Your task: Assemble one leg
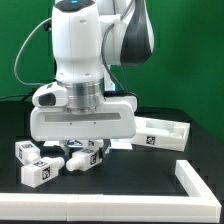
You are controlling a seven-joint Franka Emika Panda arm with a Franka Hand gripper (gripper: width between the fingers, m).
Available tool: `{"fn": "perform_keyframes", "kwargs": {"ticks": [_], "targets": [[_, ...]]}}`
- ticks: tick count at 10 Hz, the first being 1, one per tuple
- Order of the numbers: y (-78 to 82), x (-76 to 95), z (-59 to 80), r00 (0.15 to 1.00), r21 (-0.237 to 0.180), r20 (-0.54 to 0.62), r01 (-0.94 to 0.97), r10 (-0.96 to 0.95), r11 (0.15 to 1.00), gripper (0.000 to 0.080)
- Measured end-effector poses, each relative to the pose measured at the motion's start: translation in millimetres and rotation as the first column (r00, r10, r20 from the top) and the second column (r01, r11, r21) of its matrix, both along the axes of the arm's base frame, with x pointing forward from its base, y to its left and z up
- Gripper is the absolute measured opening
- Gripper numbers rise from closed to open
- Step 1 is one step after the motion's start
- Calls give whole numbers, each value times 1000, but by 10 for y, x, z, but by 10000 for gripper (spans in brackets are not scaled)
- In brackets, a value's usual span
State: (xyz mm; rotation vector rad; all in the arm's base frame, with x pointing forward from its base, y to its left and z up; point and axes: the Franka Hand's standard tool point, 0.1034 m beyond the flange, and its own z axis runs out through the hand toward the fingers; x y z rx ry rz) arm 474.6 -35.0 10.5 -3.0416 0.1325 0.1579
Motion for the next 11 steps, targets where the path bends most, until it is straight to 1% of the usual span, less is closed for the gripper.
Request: {"fn": "perform_keyframes", "kwargs": {"ticks": [1, 2, 3, 4, 5, 6, 7, 8, 9, 11], "targets": [[0, 1, 0, 1000, 0, 0, 0, 0, 1000, 427], [-1, 1, 0, 1000, 0, 0, 0, 0, 1000, 282], [-12, -13, 3, 1000, 0, 0, -8, 8, 1000, 282], [-97, -158, 42, 998, 4, -4, -56, 56, 998, 282], [-210, -373, 110, 996, 1, -1, -88, 88, 996, 282], [-322, -576, 141, 994, -11, 13, -108, 108, 994, 282], [-448, -664, 151, 992, -20, 27, -125, 126, 992, 282], [-523, -739, 82, 993, -24, 26, -117, 118, 993, 282], [-543, -786, 13, 993, -22, 14, -115, 116, 993, 282], [-559, -777, -11, 993, -24, 19, -116, 117, 993, 282]]}}
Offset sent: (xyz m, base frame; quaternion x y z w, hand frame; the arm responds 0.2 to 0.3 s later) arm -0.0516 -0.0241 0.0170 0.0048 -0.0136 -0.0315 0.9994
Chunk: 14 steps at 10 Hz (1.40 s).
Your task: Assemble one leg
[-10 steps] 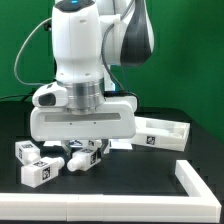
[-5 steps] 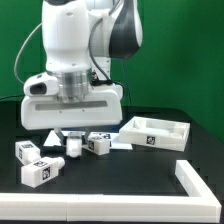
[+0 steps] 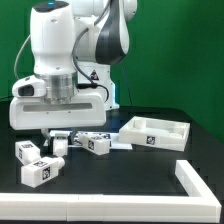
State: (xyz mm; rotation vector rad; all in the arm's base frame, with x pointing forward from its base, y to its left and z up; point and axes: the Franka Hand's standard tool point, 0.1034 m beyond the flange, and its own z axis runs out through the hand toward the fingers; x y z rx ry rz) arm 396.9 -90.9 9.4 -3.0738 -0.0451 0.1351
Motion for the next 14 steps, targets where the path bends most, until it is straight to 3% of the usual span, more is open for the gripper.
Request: {"fn": "perform_keyframes", "kwargs": {"ticks": [1, 2, 3, 4, 5, 6, 8, 10, 11, 14], "targets": [[7, 0, -1, 1000, 0, 0, -2, 2, 1000, 336], [8, 0, -2, 1000, 0, 0, -2, 2, 1000, 486], [9, 0, -2, 1000, 0, -1, -2, 2, 1000, 486], [13, 5, 2, 1000, 0, 0, -3, 3, 1000, 612], [98, 20, 120, 1000, 7, -12, 23, -23, 1000, 612], [211, 15, 338, 999, 7, 3, 34, -34, 999, 643], [560, -284, 472, 992, 2, -26, 121, -121, 993, 648], [1055, -353, 341, 987, -22, -23, 161, -161, 987, 649], [1133, -339, 292, 988, -29, -30, 149, -149, 988, 649], [1133, -360, 298, 986, -24, -35, 165, -166, 986, 649]]}}
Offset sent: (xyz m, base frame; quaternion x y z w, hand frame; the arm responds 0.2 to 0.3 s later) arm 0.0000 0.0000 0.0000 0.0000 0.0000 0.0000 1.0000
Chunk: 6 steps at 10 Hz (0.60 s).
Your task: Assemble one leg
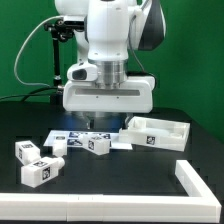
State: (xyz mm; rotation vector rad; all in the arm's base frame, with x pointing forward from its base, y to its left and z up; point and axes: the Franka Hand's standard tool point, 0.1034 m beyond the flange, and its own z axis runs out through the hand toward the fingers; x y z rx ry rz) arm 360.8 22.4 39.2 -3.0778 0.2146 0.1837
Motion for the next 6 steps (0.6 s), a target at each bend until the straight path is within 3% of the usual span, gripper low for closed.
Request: {"fn": "perform_keyframes", "kwargs": {"ticks": [4, 6], "targets": [[588, -219, 74, 995, 28, -71, 78, -76, 997, 649], [575, -243, 2, 993, 26, -76, 95, -93, 995, 649]]}}
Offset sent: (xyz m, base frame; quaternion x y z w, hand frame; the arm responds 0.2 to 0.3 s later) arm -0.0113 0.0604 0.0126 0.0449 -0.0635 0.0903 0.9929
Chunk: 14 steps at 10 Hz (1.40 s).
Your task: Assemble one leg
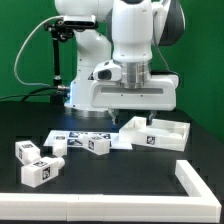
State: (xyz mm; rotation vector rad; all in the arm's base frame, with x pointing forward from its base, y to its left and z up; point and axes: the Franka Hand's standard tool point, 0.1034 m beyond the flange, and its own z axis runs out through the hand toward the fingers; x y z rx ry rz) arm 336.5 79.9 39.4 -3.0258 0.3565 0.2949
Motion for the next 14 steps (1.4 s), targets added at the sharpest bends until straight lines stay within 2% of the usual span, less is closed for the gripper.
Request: {"fn": "perform_keyframes", "kwargs": {"ticks": [3, 4, 6, 7, 10, 11, 13, 14], "targets": [[3, 3, 0, 1000, 1, 0, -2, 2, 1000, 649], [58, 12, -1, 999, -2, 11, -32, 32, 999, 649], [482, 10, 14, 966, -7, 47, -256, 256, 967, 649], [565, -6, 24, 961, -10, 49, -271, 271, 963, 649], [538, -6, 14, 962, -10, 47, -267, 267, 964, 649], [529, 17, 12, 946, -10, 61, -319, 319, 948, 649], [442, 247, -11, 788, -32, 166, -597, 593, 802, 649], [414, 311, -62, 740, -26, 177, -655, 649, 755, 649]]}}
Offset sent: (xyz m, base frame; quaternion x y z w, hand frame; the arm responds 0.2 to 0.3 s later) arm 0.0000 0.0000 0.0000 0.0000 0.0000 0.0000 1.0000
